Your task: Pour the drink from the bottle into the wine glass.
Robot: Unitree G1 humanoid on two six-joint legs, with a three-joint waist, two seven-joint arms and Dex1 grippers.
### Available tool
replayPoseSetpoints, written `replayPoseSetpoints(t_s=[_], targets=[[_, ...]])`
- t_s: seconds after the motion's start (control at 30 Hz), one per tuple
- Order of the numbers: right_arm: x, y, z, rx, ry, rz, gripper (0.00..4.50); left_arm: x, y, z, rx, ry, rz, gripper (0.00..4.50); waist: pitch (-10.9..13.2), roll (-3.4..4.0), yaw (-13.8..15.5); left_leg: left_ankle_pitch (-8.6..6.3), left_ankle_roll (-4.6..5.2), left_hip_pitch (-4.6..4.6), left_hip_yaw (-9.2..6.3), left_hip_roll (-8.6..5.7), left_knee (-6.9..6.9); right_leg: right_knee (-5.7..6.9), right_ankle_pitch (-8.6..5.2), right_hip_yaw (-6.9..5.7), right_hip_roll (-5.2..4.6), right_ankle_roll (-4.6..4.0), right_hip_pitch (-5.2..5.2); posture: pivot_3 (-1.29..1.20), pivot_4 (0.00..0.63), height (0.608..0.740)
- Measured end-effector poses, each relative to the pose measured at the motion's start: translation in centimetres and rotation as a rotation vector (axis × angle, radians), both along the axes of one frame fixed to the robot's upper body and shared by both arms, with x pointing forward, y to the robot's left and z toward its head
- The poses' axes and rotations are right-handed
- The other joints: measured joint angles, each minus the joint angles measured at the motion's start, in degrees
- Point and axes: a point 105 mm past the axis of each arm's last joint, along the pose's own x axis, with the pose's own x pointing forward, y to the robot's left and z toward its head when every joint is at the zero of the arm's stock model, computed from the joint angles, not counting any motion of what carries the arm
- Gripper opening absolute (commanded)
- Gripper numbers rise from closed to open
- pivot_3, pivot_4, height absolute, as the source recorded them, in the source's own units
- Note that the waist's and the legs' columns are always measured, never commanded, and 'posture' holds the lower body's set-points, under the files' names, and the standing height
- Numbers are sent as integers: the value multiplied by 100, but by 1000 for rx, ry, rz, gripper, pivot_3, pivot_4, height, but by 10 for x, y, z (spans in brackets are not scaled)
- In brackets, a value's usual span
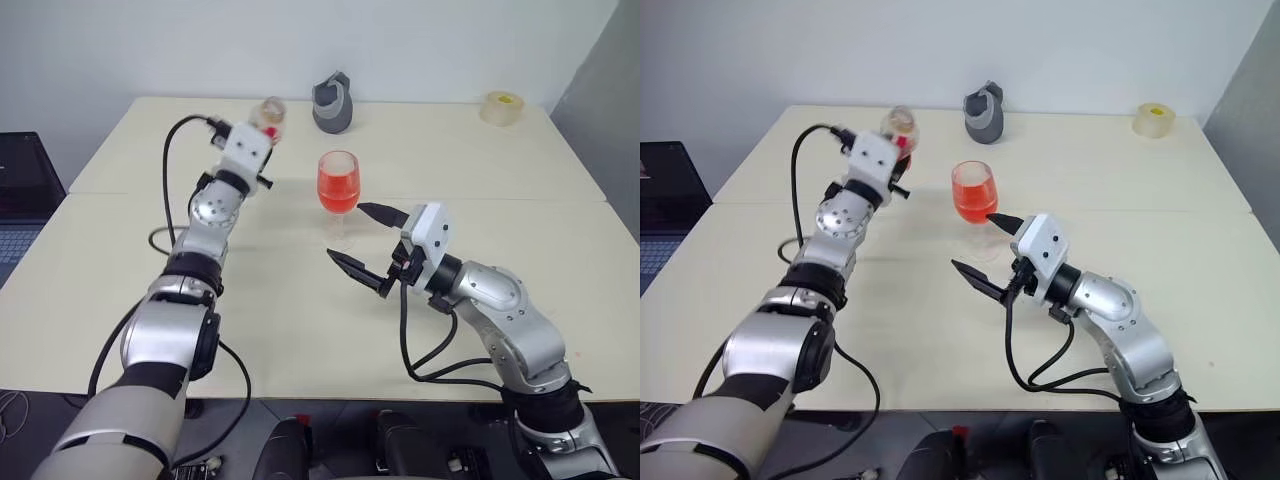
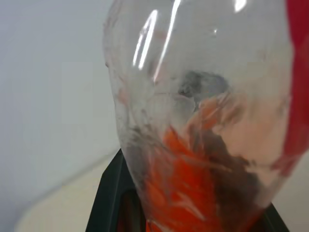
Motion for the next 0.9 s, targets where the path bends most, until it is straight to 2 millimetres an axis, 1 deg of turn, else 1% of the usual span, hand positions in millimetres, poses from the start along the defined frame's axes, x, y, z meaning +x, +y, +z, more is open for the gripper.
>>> replayPoseSetpoints(t_s=[0.1,0.2,0.3,0.47,0.6,0.8,0.83,0.9], targets=[[1,2,7,-8,-10,22,4500,-6,21,-29,-172,92,26,1081,0,0,0,0,0,0,-3,3,1,1,0,-4,2,0,0,0,150,740],[2,6,11,-4,-1,31,4500,-14,37,-49,-274,151,49,1081,-2,-3,15,0,0,-1,-13,1,3,0,0,-3,1,-1,0,0,150,740],[0,12,12,20,36,56,4500,-21,50,-66,-333,199,81,1081,-6,-9,22,0,0,-2,-34,-1,4,0,0,-3,0,-1,1,0,150,740],[-4,20,9,39,84,107,4500,-25,58,-82,-344,265,98,1080,-13,-20,42,-1,1,-2,-45,-8,7,-1,0,-8,-4,-1,6,0,150,740],[-6,23,6,24,97,121,4500,-26,61,-82,-335,279,96,1080,-18,-21,31,-1,1,1,-45,-5,4,0,0,-9,-4,0,6,0,150,740],[-7,25,4,13,104,128,4500,-26,63,-83,-342,281,93,3218,-22,-24,31,-1,1,3,-45,-5,4,0,0,-8,-4,0,6,0,150,740],[-7,24,4,11,105,127,4500,-26,63,-84,-343,285,94,3481,-22,-24,31,-1,1,3,-45,-5,4,0,0,-8,-4,0,6,0,150,740],[-7,24,3,9,108,125,4500,-27,63,-89,-346,300,90,4192,-22,-24,31,-1,1,2,-46,-4,3,0,0,-10,-3,0,6,0,150,740]])
